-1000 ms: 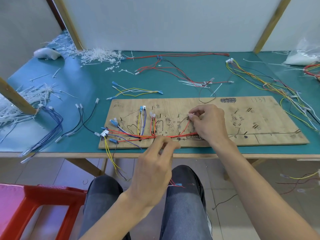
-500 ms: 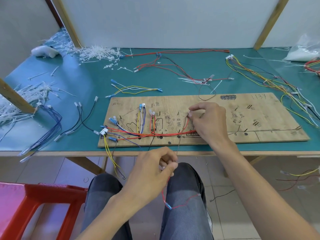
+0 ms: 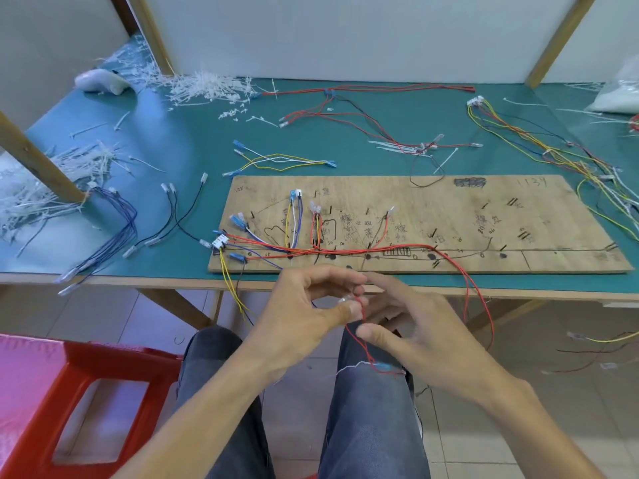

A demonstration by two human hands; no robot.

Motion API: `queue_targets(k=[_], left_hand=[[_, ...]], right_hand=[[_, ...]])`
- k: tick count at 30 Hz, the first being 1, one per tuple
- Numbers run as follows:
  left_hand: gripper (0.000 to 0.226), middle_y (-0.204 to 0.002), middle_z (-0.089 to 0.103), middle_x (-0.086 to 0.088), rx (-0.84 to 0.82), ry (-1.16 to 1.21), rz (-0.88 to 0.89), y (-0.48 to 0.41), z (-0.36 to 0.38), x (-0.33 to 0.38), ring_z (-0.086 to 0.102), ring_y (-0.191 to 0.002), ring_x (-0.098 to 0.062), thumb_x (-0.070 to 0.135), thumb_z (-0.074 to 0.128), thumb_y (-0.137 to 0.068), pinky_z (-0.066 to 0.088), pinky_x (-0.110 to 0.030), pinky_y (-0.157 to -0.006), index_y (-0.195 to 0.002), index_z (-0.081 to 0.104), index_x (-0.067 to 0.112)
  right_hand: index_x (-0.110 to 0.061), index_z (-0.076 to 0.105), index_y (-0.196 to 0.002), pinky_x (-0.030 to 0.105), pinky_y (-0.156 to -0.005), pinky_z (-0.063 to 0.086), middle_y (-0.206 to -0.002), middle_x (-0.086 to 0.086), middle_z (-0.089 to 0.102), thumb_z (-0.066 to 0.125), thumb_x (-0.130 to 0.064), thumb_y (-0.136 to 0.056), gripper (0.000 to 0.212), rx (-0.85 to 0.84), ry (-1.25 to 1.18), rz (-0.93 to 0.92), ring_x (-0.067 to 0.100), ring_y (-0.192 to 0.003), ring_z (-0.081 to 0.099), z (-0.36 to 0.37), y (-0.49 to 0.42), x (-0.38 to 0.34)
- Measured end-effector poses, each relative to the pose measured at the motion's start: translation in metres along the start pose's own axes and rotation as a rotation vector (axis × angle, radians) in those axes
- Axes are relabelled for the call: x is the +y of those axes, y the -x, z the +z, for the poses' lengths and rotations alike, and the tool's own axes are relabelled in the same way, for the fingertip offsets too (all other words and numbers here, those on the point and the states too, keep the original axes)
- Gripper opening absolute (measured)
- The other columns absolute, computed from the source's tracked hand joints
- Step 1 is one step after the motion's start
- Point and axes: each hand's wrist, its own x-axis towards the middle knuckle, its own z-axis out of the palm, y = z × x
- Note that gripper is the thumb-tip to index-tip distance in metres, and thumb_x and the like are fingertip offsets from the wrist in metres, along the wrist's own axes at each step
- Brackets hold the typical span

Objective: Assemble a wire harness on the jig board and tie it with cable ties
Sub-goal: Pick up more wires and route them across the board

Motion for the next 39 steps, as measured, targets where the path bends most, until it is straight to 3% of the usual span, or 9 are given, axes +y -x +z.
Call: queue_targets(k=[3,6,10,16,19,22,27,34,39], left_hand=[[0.044,-0.106,0.079,-0.001,-0.025,-0.045,0.017,0.001,0.004,-0.004,0.072,-0.11,-0.018,-0.007,0.08,-0.084,0.06,-0.039,-0.094,-0.111,0.078,0.028],[0.053,-0.111,0.075,0.01,-0.013,-0.257,0.078,0.005,0.006,-0.011,0.068,-0.116,-0.008,-0.004,0.073,-0.089,0.058,-0.029,-0.094,-0.126,0.069,0.033],[0.038,-0.108,0.074,0.019,-0.018,-0.74,0.099,0.017,0.005,-0.017,0.065,-0.106,0.007,0.011,0.068,-0.094,0.054,-0.024,-0.095,-0.126,0.066,0.032],[0.022,-0.112,0.072,0.01,-0.242,-1.173,0.144,0.027,0.004,-0.019,0.064,-0.108,-0.017,0.033,0.056,-0.102,0.05,-0.032,-0.091,-0.12,0.068,0.032],[0.022,-0.11,0.071,0.01,-0.309,-1.264,0.159,0.027,0.004,-0.019,0.062,-0.106,-0.017,0.028,0.054,-0.104,0.043,-0.028,-0.088,-0.118,0.07,0.031],[0.023,-0.104,0.069,0.009,-0.39,-1.366,0.142,0.028,-0.001,-0.023,0.06,-0.102,-0.02,0.017,0.057,-0.095,0.048,-0.033,-0.09,-0.109,0.068,0.03],[0.017,-0.086,0.062,-0.001,-0.554,-1.551,0.158,0.033,-0.003,-0.028,0.056,-0.086,-0.031,0.007,0.059,-0.081,0.036,-0.036,-0.066,-0.087,0.057,0.023],[0.02,-0.094,0.07,-0.009,-0.65,-1.726,0.219,0.03,-0.002,-0.036,0.058,-0.093,-0.03,0.003,0.069,-0.087,0.046,-0.04,-0.085,-0.103,0.068,0.016],[0.026,-0.101,0.069,-0.016,-0.75,-1.817,0.174,0.032,-0.002,-0.04,0.059,-0.101,-0.033,0.003,0.068,-0.09,0.045,-0.043,-0.094,-0.115,0.063,0.009]], right_hand=[[-0.037,0.057,-0.131,0.029,-0.076,0.062,-0.096,-0.009,0.08,0.08,-0.014,-0.094,0.049,0.067,-0.128,0.046,0.016,-0.085,0.077,0.006,0.003,0.006],[-0.029,0.059,-0.121,0.044,-0.067,0.065,-0.084,0.003,0.078,0.077,-0.004,-0.094,0.041,0.125,-0.208,0.11,0.024,-0.07,0.075,0.006,0.0,0.005],[-0.031,0.062,-0.114,0.043,-0.066,0.065,-0.082,0.003,0.075,0.073,0.004,-0.094,0.042,0.162,-0.221,0.124,0.025,-0.07,0.075,-0.001,-0.003,0.006],[-0.033,0.061,-0.107,0.037,-0.062,0.065,-0.084,-0.002,0.074,0.071,0.002,-0.096,0.038,0.288,-0.105,0.072,0.017,-0.069,0.077,-0.006,-0.01,0.009],[-0.032,0.06,-0.108,0.037,-0.056,0.063,-0.086,-0.008,0.073,0.071,0.003,-0.095,0.038,0.357,-0.044,0.03,0.013,-0.068,0.077,-0.007,-0.014,0.009],[-0.033,0.061,-0.109,0.038,-0.056,0.063,-0.09,-0.013,0.069,0.071,0.001,-0.096,0.038,0.404,0.03,0.008,0.013,-0.069,0.076,-0.009,-0.017,0.011],[-0.033,0.061,-0.113,0.038,-0.059,0.065,-0.093,-0.007,0.067,0.067,-0.009,-0.102,0.027,0.49,-0.01,-0.037,0.017,-0.076,0.077,-0.02,-0.021,0.008],[-0.033,0.065,-0.112,0.036,-0.058,0.062,-0.091,-0.004,0.065,0.062,-0.006,-0.103,0.028,0.33,-0.092,-0.04,0.025,-0.07,0.073,-0.027,-0.026,0.005],[-0.029,0.066,-0.111,0.029,-0.051,0.047,-0.085,0.005,0.064,0.059,-0.003,-0.105,0.027,0.262,-0.238,-0.018,0.018,-0.061,0.06,-0.039,-0.033,0.006]])
